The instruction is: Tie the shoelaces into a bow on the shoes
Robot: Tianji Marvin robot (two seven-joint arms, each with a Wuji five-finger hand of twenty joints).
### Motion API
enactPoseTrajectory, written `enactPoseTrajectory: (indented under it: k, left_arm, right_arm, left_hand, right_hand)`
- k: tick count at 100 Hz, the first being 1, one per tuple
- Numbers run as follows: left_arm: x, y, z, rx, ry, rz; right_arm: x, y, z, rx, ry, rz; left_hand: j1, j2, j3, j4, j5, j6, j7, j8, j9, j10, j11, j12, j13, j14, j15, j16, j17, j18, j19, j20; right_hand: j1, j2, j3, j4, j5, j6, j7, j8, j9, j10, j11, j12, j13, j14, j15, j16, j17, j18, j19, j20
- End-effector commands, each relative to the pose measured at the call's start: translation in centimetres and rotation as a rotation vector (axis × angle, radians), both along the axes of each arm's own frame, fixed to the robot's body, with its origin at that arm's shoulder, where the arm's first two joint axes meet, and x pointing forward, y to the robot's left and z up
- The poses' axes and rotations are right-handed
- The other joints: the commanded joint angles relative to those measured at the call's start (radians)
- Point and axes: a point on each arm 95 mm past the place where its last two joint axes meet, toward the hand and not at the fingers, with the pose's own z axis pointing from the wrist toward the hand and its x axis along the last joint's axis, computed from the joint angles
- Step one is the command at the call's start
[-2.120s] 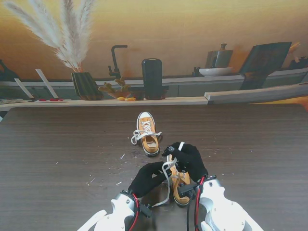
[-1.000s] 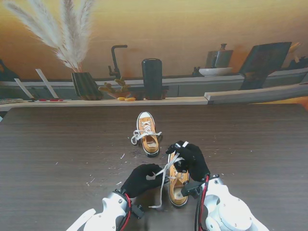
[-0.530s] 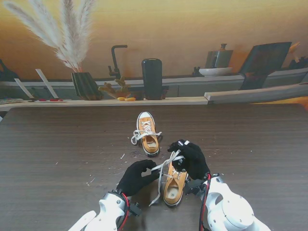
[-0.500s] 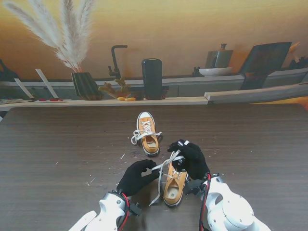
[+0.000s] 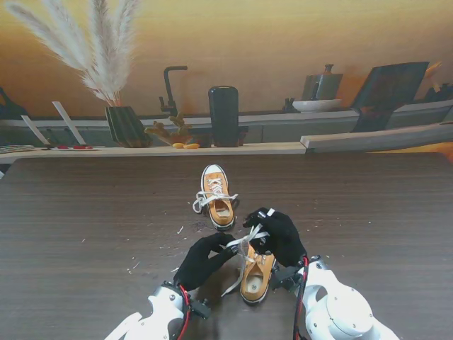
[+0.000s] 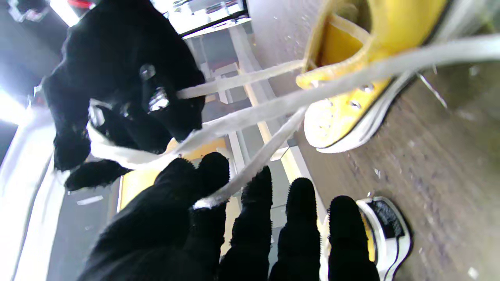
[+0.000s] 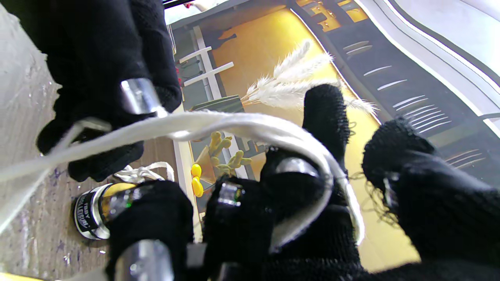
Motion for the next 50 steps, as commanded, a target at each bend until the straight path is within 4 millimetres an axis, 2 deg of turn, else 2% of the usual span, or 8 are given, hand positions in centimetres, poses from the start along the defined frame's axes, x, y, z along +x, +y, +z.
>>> enactPoseTrajectory:
  k: [1,7,9,12,22,31,42,50]
  left_arm:
    - [-0.3,-0.6,0.4,-0.012,0.003,-0.028]
    - [-0.3,-0.6,0.4,-0.034,0.023,-0.039]
    - [-0.4,-0.7,0.4,-0.042,0.031,-0.039]
    - [-0.4,-0.7,0.4,-0.056,0.042,-0.042]
    - [-0.6,-0.9,0.5,-0.104,0.088,-0.067]
    - [-0.8,-1.2,0.6,-0.146,0.13,-0.084]
    - [-1.1,-1.5,0.5,-0.178,0.163,-0.09]
    - [-1.2,-1.7,0.4,-0.195,0.185,-0.097]
  right_arm:
    - [0.0,0.0,0.0,-0.006,-0.006,0.011]
    - [0.0,0.1,0.0,-0.013,-0.007,0.011]
    - [0.0,0.1,-0.1,-0.016,-0.008,0.011]
    - [0.0,0.1,-0.1,-0.02,-0.008,0.01]
    - [0.0,0.1,-0.2,-0.039,-0.013,0.005]
    - [0.0,0.2,-0.3,-0.054,-0.02,0.005]
    - [0.0,0.3,-0.3,-0.08,-0.034,0.006]
    - [-0.1,0.3,-0.4,-0.097,-0.047,0.007]
  left_hand:
    - [-0.056,0.026,0.024,0.029,0.077,0.002,0.068,0.055,0.019,0.012,0.008,-0.001,-0.006,0.001,-0.008,-0.026,-0.004,-0.005,0.003,0.024]
    - [-0.08,0.056,0.01,0.035,0.124,0.012,0.088,0.072,0.031,0.015,0.017,0.005,-0.003,0.004,-0.007,-0.025,-0.001,-0.005,0.006,0.024]
    - [-0.07,0.075,-0.032,0.054,0.146,0.013,0.087,0.09,0.037,0.017,0.021,0.013,-0.001,0.004,-0.005,-0.024,-0.001,-0.004,0.013,0.026]
    - [-0.069,0.088,-0.049,0.059,0.163,0.017,0.088,0.096,0.041,0.02,0.021,0.014,-0.001,0.006,-0.004,-0.024,-0.001,-0.003,0.013,0.025]
    - [-0.033,0.105,-0.102,0.052,0.211,0.028,0.085,0.1,0.049,0.025,0.01,0.006,-0.003,0.012,-0.006,-0.026,-0.003,-0.003,0.016,0.023]
    - [0.0,0.105,-0.129,0.039,0.246,0.034,0.048,0.048,0.059,0.033,-0.02,-0.028,-0.007,0.018,-0.01,-0.028,-0.009,-0.001,0.016,0.023]
    - [0.03,0.108,-0.159,0.019,0.264,0.034,-0.151,-0.144,0.051,0.032,-0.033,-0.046,-0.017,0.018,-0.015,-0.029,-0.018,-0.006,0.009,0.023]
    - [0.053,0.087,-0.164,0.0,0.265,0.028,-0.344,-0.379,0.033,0.026,-0.035,-0.045,-0.031,0.016,-0.022,-0.029,-0.031,-0.011,-0.004,0.022]
  right_hand:
    - [-0.007,-0.009,0.014,-0.014,-0.006,0.034,-0.011,0.009,0.137,0.154,0.138,0.022,-0.023,-0.147,0.051,0.021,0.017,0.008,0.286,0.01]
    - [-0.007,-0.009,0.014,-0.014,-0.006,0.036,-0.011,0.01,0.137,0.155,0.137,0.022,-0.023,-0.147,0.051,0.021,0.017,0.008,0.286,0.009]
    - [-0.006,-0.01,0.015,-0.014,-0.006,0.037,-0.011,0.01,0.137,0.155,0.137,0.022,-0.023,-0.147,0.051,0.021,0.017,0.008,0.286,0.009]
    - [-0.007,-0.009,0.015,-0.014,-0.006,0.036,-0.011,0.01,0.137,0.155,0.137,0.022,-0.023,-0.147,0.051,0.021,0.017,0.008,0.286,0.009]
    - [-0.007,-0.009,0.015,-0.015,-0.007,0.035,-0.012,0.011,0.137,0.155,0.136,0.022,-0.023,-0.147,0.051,0.021,0.017,0.008,0.286,0.009]
    - [-0.007,-0.009,0.015,-0.015,-0.008,0.033,-0.013,0.011,0.137,0.155,0.135,0.022,-0.023,-0.147,0.051,0.021,0.017,0.008,0.286,0.009]
    - [-0.009,-0.007,0.015,-0.014,-0.007,0.035,-0.013,0.011,0.137,0.155,0.134,0.021,-0.023,-0.147,0.051,0.021,0.017,0.008,0.286,0.008]
    - [-0.009,-0.007,0.015,-0.014,-0.007,0.035,-0.013,0.012,0.137,0.155,0.133,0.021,-0.023,-0.147,0.051,0.021,0.017,0.008,0.286,0.006]
